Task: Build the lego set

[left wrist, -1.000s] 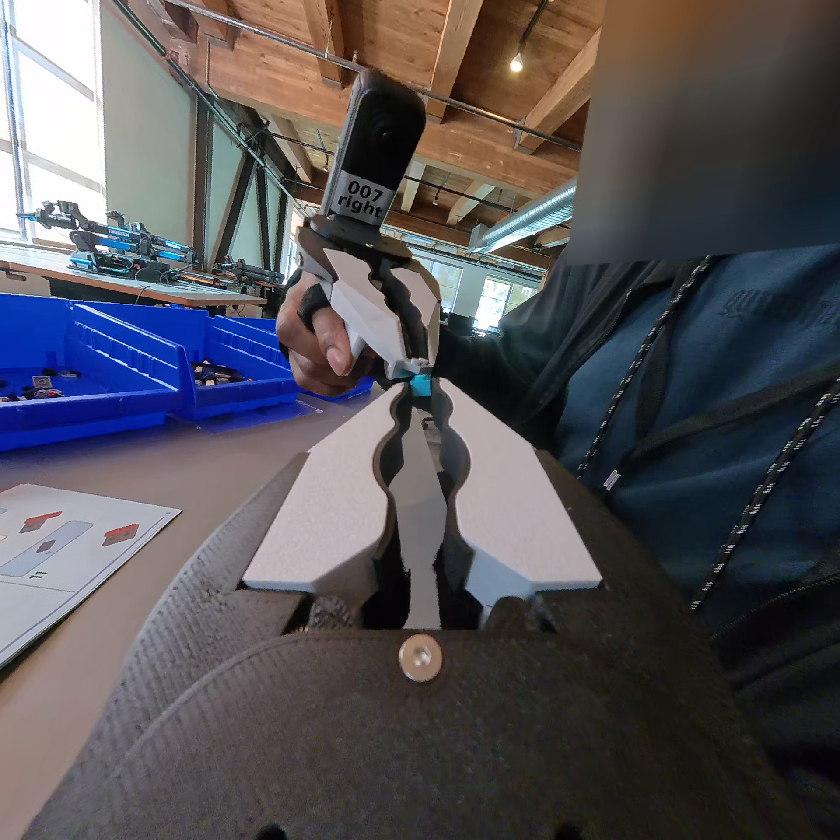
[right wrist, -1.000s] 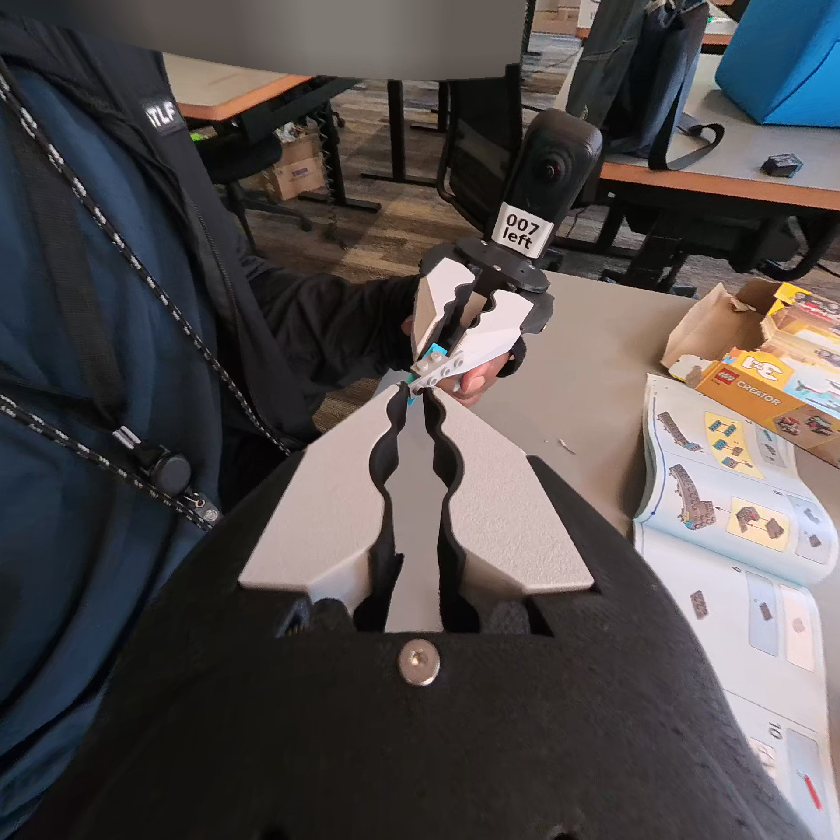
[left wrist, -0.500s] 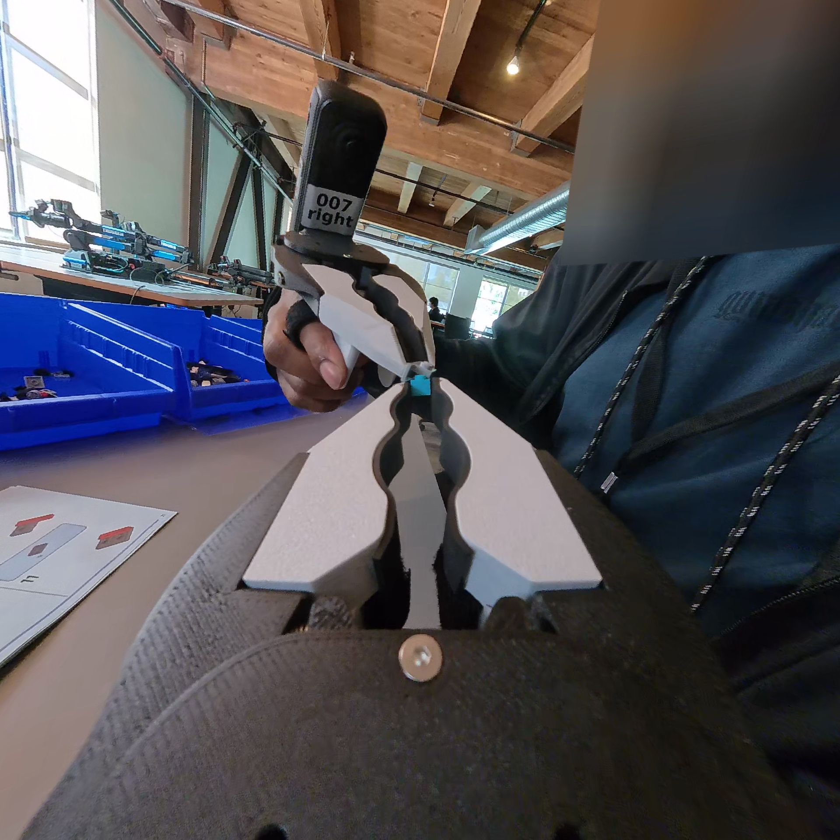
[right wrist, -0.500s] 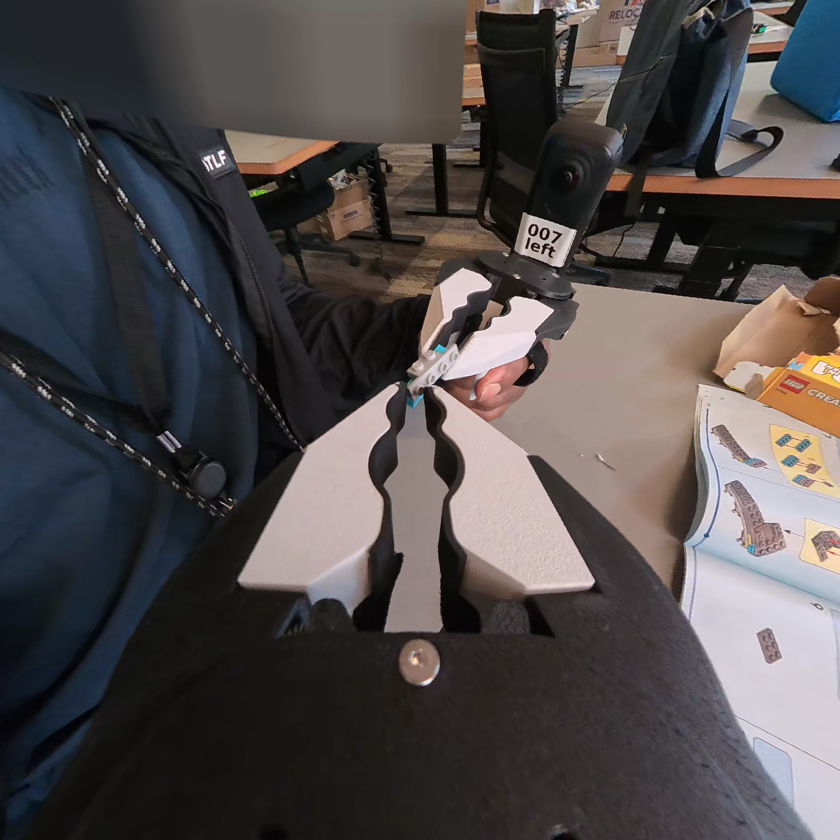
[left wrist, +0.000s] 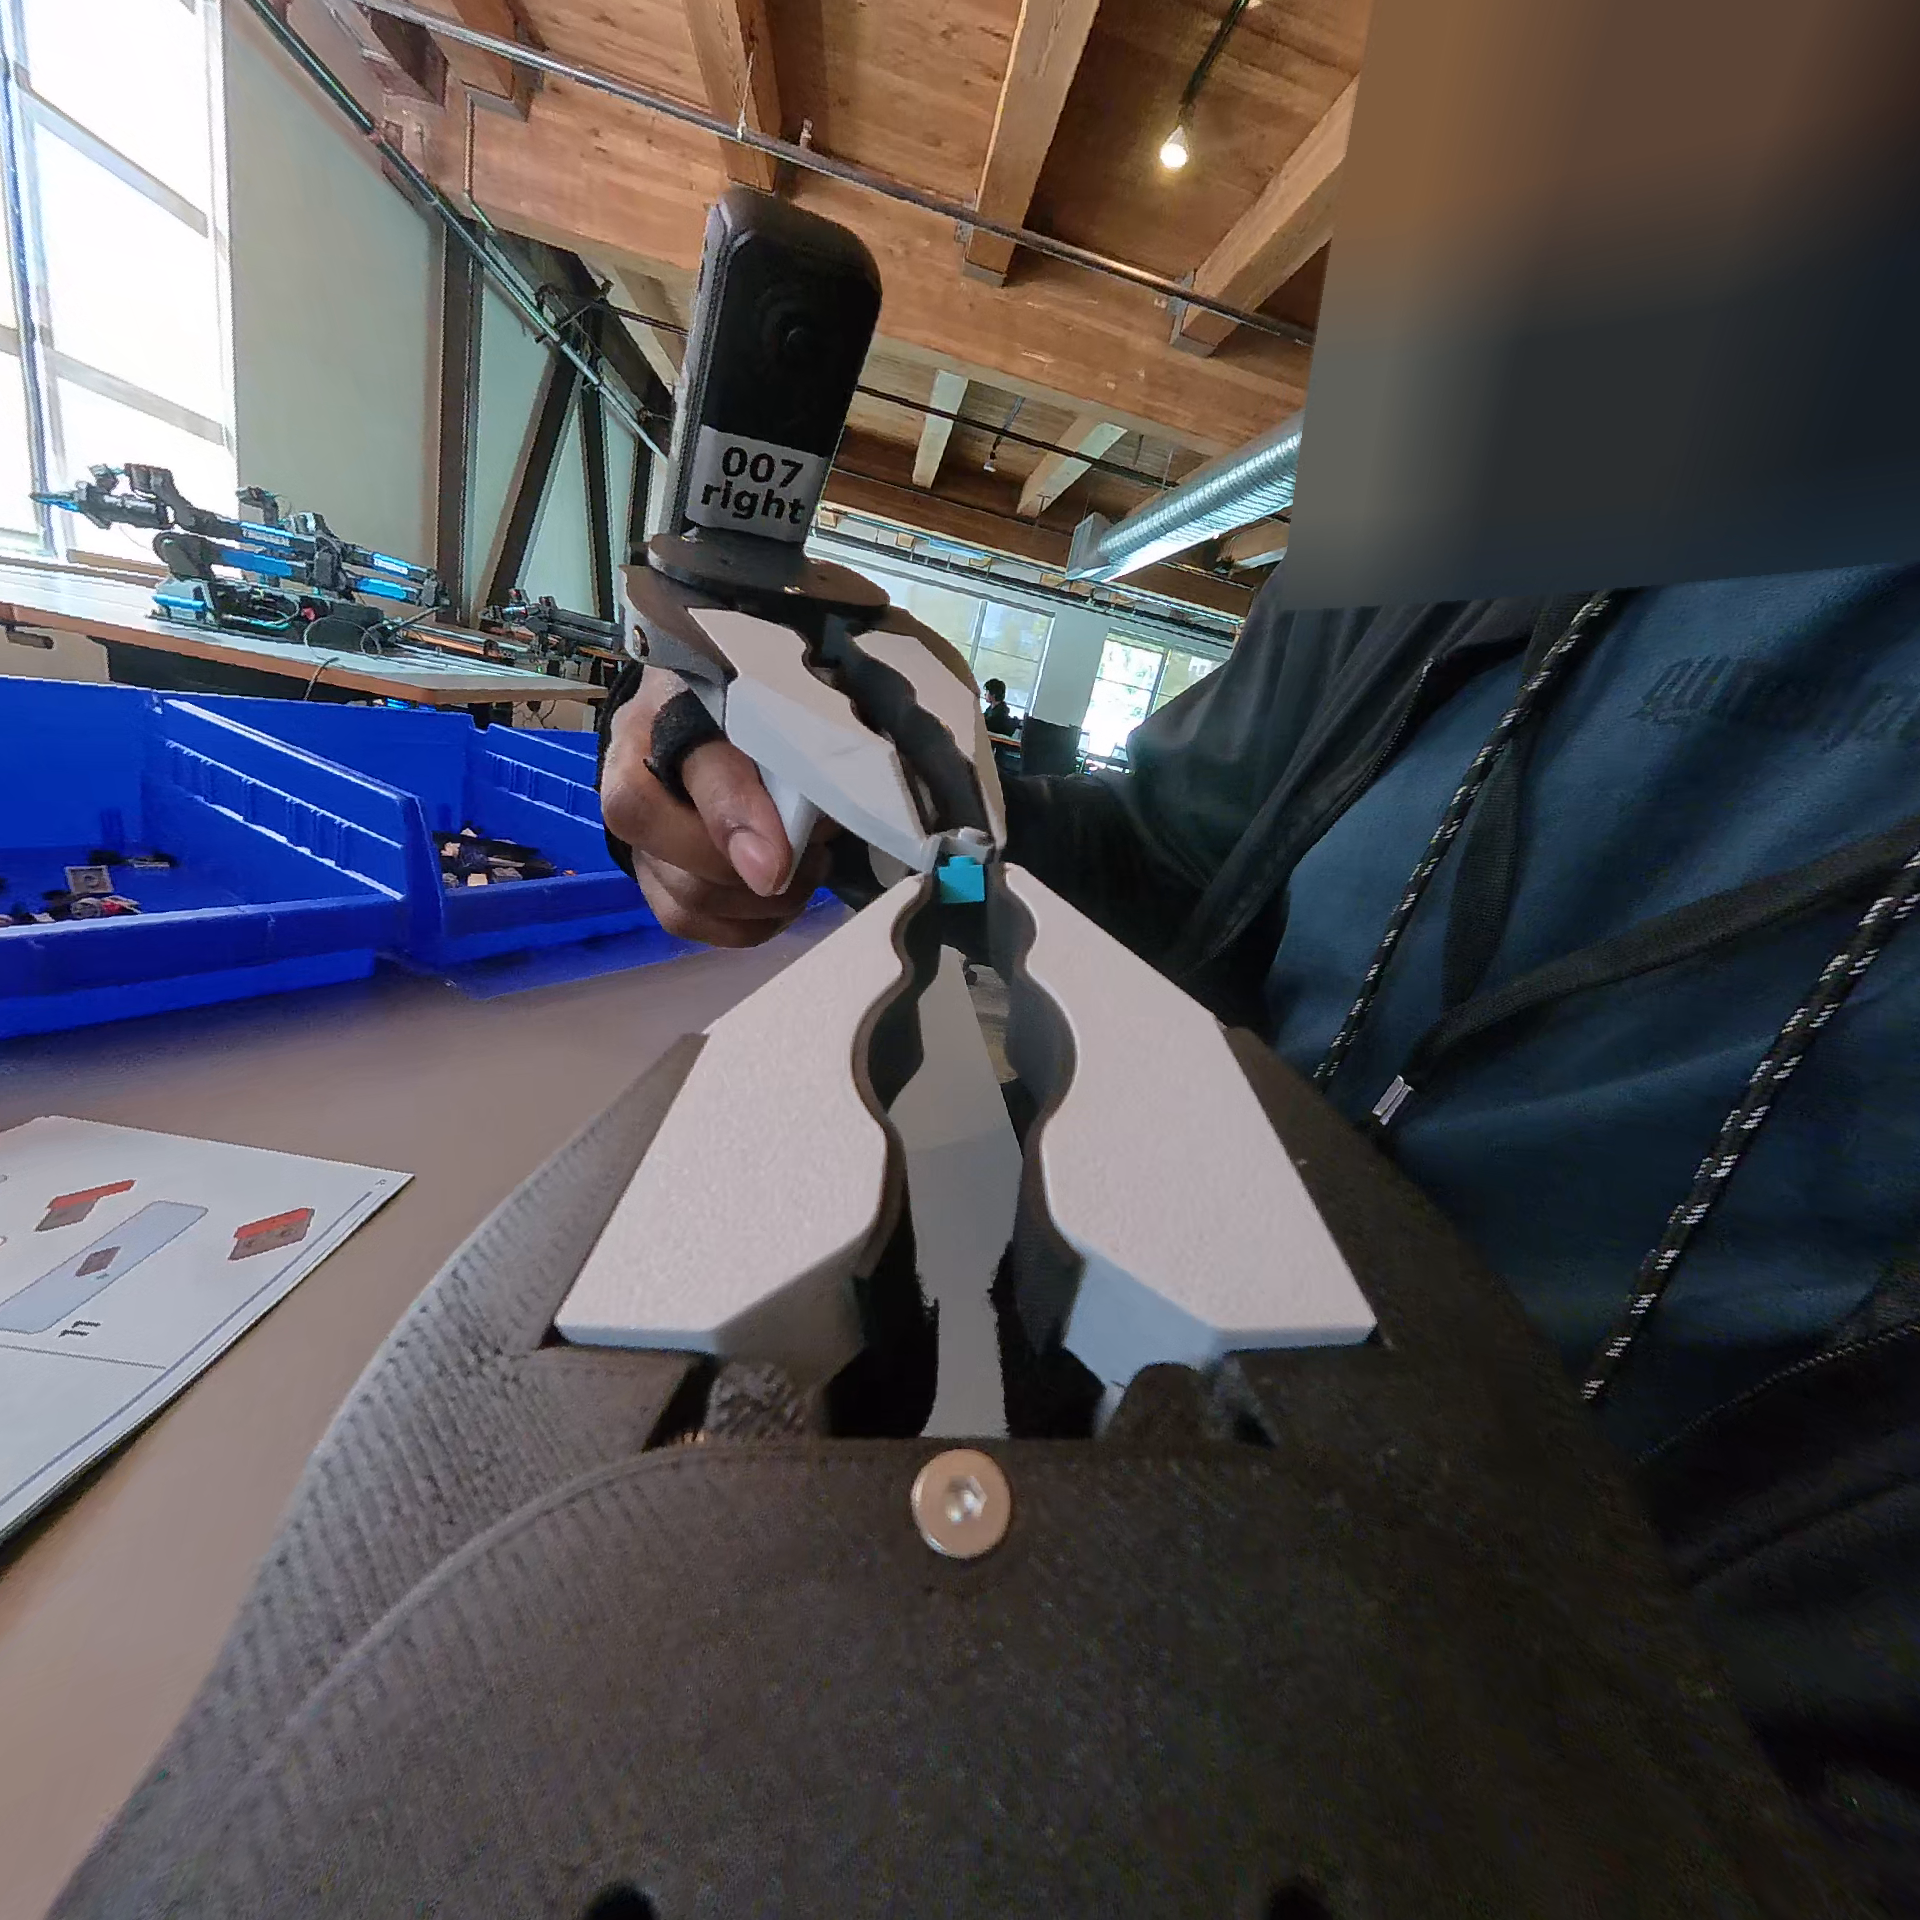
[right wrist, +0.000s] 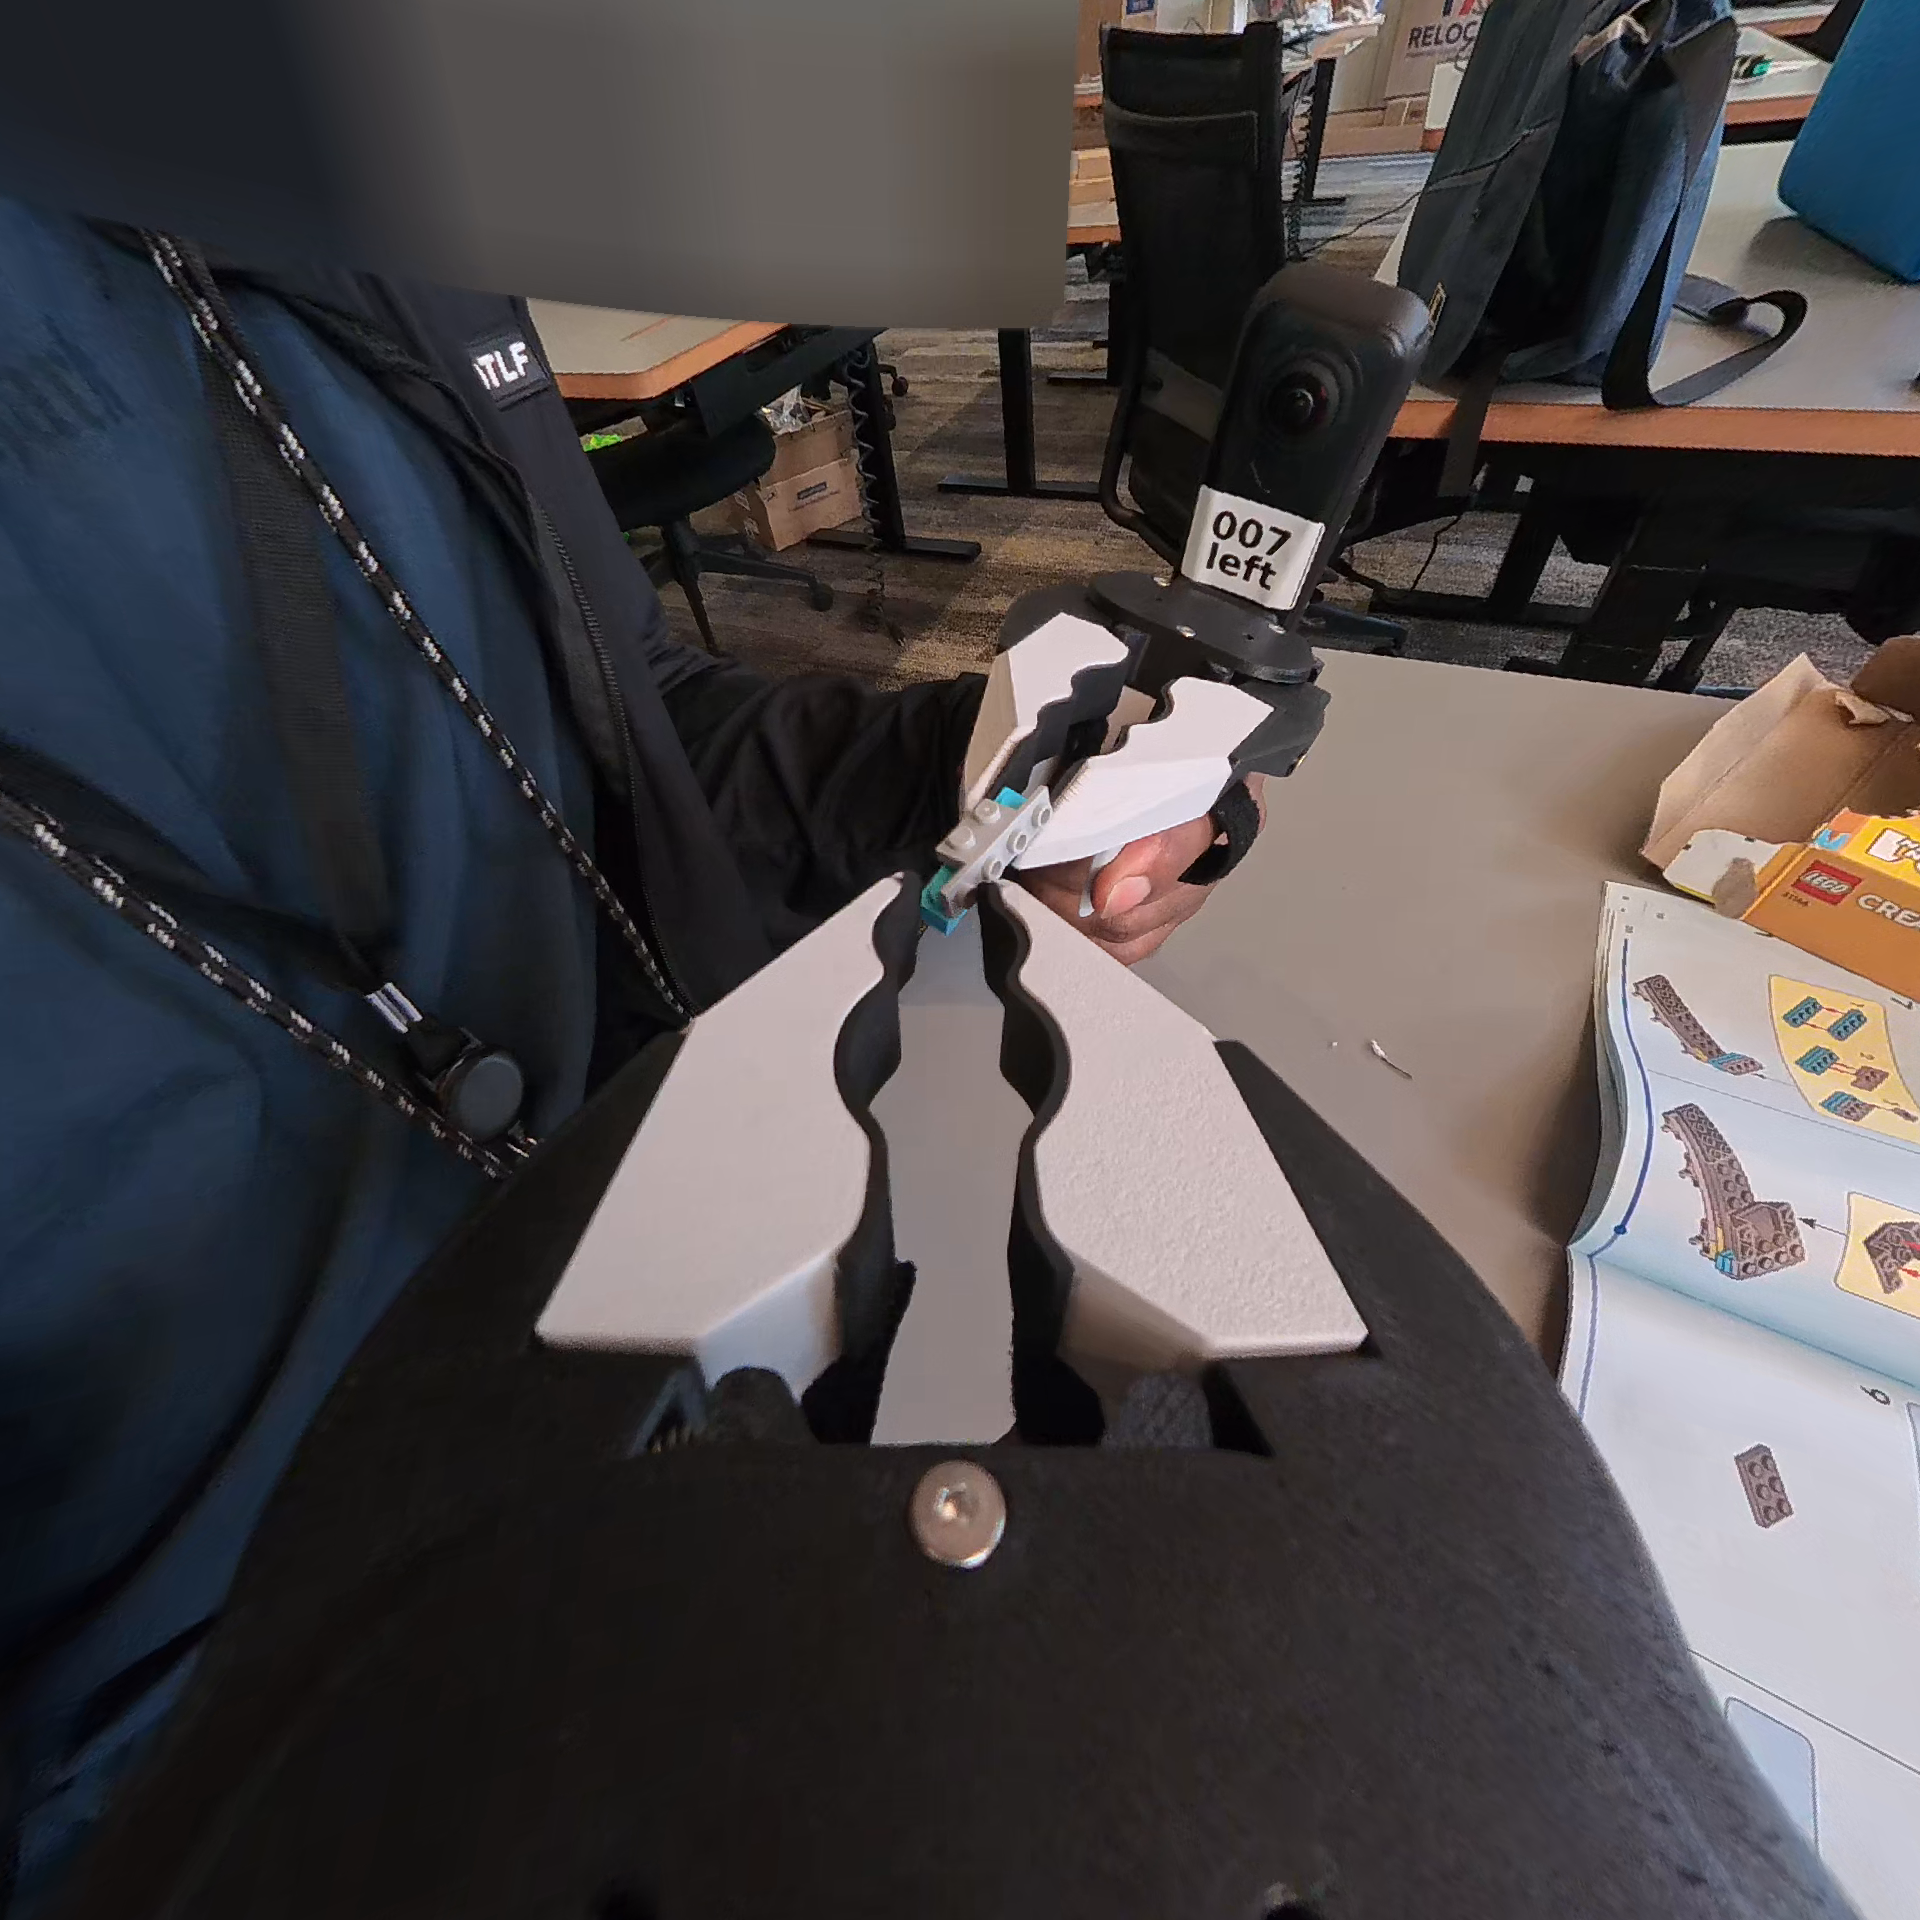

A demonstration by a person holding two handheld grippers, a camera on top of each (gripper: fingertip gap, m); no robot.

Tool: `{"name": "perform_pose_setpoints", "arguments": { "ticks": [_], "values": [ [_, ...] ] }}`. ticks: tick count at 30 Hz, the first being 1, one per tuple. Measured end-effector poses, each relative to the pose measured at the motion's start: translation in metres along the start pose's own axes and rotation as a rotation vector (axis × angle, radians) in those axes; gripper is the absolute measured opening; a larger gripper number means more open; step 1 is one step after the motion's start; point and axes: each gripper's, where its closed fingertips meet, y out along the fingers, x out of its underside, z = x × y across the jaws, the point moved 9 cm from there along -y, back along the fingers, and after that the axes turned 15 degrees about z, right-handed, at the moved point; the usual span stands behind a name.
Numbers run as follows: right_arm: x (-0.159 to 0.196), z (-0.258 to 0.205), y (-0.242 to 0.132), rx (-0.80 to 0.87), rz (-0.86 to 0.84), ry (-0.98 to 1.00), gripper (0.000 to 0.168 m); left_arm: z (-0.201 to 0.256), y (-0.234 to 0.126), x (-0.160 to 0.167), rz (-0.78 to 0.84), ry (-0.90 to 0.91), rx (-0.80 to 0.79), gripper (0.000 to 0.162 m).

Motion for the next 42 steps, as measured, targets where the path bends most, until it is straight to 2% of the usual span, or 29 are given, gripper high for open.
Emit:
{"name": "perform_pose_setpoints", "arguments": {
  "ticks": [13, 23, 36, 42],
  "values": [
    [0.001, -0.003, 0.006, 0.097, -0.045, -0.069, 0.014, -0.002, -0.002, -0.002, 0.018, 0.01, -0.025, 0.007],
    [-0.001, -0.002, 0.004, 0.144, -0.055, -0.035, 0.013, -0.003, -0.002, -0.003, 0.007, 0.019, -0.058, 0.008],
    [0.015, 0.006, -0.007, 0.22, 0.143, 0.146, 0.012, -0.009, -0.005, -0.004, 0.007, 0.018, -0.131, 0.013],
    [0.021, 0.011, -0.013, 0.179, 0.22, 0.277, 0.012, -0.011, -0.008, -0.006, 0.014, 0.053, -0.177, 0.027]
  ]
}}
